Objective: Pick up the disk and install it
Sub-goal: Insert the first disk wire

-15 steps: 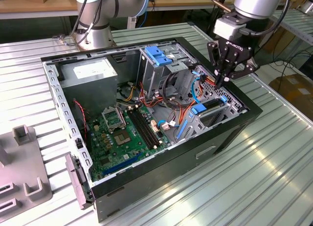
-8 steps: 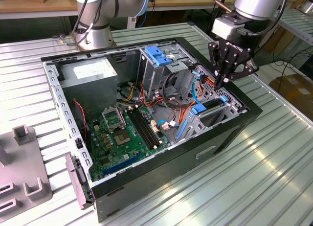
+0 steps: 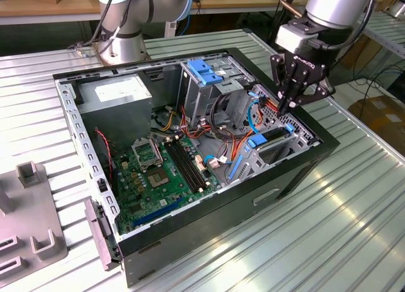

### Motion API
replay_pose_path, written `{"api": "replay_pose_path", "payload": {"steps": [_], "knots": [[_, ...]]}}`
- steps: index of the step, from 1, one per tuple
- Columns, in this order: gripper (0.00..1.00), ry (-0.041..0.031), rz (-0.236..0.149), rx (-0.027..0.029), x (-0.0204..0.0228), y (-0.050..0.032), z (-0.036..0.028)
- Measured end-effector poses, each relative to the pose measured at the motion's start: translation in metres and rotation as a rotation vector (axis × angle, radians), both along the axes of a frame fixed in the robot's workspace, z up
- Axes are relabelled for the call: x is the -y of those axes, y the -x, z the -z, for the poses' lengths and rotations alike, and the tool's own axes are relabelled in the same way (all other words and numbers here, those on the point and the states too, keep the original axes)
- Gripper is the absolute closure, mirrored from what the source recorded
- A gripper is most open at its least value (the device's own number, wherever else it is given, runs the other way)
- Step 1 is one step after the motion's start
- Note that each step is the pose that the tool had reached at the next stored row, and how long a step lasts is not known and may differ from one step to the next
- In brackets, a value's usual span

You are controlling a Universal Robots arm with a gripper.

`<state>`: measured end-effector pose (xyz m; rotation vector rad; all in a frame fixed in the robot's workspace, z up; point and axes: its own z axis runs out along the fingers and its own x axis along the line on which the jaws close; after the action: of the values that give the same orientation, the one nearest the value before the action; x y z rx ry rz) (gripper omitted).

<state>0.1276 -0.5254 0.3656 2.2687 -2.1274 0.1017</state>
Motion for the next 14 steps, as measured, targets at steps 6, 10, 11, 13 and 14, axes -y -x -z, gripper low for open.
{"api": "replay_pose_path", "payload": {"steps": [6,10,11,13,14], "knots": [[0.84,0.0002,0.002,-0.0001,0.005,0.0062,0.0015],[0.84,-0.0001,0.023,0.0,0.0051,0.0083,0.0038],[0.84,0.0002,0.036,0.0,0.0058,0.0083,0.005],[0.84,-0.0002,0.04,0.0,0.0074,0.0083,0.0061],[0.84,-0.0004,0.041,0.0,0.008,0.0083,0.0065]]}}
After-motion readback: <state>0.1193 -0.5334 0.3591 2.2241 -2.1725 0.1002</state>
